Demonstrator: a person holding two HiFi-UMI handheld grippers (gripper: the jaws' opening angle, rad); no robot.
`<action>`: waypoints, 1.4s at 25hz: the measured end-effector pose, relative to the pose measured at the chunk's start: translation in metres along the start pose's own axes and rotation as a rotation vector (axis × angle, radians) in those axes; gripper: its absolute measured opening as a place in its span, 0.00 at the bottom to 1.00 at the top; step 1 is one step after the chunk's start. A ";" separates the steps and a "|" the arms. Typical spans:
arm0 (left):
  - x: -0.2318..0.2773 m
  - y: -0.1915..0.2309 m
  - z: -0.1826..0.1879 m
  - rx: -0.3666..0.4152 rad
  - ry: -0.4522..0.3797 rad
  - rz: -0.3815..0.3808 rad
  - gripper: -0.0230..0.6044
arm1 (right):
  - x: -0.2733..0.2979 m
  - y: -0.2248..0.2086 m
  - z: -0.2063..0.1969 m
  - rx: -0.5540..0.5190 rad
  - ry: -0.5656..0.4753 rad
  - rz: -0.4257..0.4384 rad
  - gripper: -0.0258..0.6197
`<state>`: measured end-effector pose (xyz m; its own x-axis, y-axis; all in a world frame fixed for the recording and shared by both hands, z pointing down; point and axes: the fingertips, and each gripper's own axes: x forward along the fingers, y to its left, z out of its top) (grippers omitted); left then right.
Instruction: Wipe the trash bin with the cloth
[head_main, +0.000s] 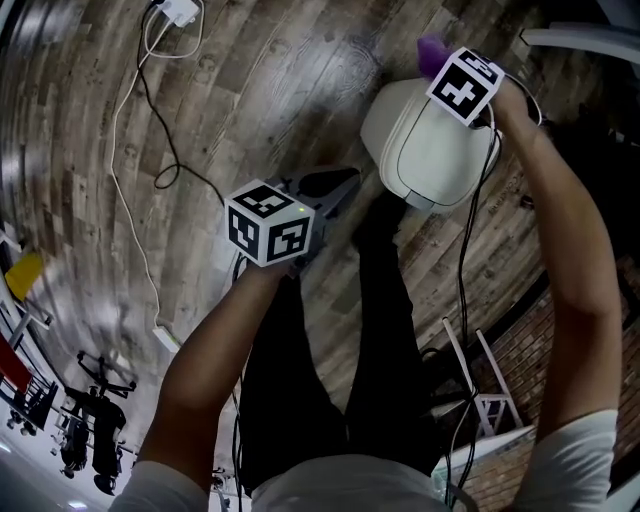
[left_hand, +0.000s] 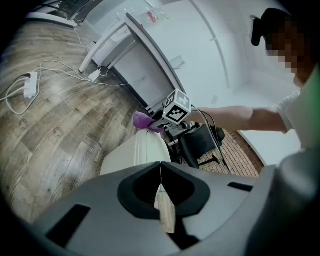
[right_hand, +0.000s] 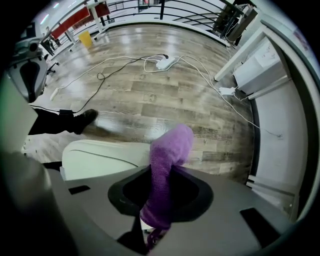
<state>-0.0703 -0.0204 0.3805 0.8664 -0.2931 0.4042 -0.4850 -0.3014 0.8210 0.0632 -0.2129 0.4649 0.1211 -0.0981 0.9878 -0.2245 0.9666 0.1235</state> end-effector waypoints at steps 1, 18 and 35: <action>-0.002 0.001 -0.002 -0.003 0.000 0.001 0.04 | -0.002 0.005 0.004 -0.009 -0.008 0.008 0.19; -0.042 0.003 -0.027 -0.019 -0.010 0.006 0.04 | -0.016 0.108 0.036 -0.060 -0.050 0.103 0.19; -0.053 0.010 -0.040 -0.027 0.009 0.012 0.04 | -0.023 0.228 0.051 -0.063 -0.151 0.169 0.19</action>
<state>-0.1165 0.0284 0.3834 0.8617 -0.2880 0.4177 -0.4920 -0.2729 0.8267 -0.0402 -0.0027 0.4749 -0.0599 0.0365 0.9975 -0.1676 0.9848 -0.0461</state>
